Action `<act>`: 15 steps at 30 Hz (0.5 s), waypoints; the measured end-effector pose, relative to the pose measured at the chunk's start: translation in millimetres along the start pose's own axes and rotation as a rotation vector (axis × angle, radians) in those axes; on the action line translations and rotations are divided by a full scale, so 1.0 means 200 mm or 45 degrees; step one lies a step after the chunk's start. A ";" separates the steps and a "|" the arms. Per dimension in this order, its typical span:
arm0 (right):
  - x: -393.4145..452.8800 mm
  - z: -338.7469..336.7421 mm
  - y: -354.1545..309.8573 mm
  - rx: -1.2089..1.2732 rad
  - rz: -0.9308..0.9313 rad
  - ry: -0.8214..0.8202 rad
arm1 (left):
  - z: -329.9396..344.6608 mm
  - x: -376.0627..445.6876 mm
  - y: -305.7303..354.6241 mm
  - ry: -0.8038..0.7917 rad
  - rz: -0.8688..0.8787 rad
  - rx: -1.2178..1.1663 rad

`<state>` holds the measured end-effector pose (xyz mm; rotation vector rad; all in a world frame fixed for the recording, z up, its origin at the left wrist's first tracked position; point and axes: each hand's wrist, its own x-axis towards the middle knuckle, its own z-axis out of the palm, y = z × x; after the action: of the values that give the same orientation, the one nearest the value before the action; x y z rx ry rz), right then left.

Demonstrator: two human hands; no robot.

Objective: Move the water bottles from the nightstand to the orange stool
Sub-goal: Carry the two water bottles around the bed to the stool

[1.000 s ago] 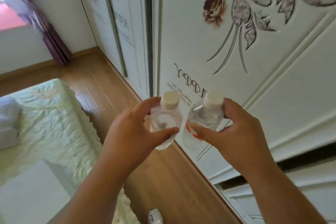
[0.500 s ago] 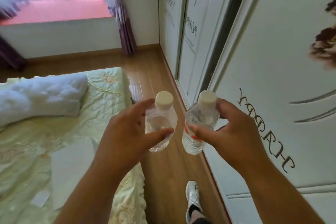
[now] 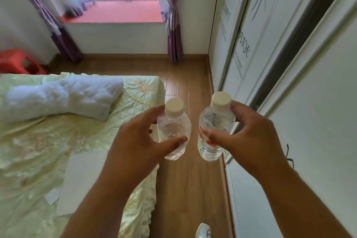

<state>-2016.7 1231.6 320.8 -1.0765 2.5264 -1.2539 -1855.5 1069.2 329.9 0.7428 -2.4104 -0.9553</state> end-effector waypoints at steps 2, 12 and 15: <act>0.07 -0.03 0.05 0.024 -0.008 -0.015 | 0.05 0.03 0.03 0.026 -0.012 -0.011; 0.32 -0.11 0.23 0.083 0.002 -0.056 | 0.22 0.28 0.11 0.014 -0.015 0.004; 0.38 -0.11 0.27 0.067 0.027 -0.053 | 0.27 0.39 0.08 -0.029 -0.010 0.007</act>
<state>-2110.4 1218.0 310.0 -1.0510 2.4535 -1.2712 -1950.5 1057.4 321.4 0.7478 -2.4322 -0.9661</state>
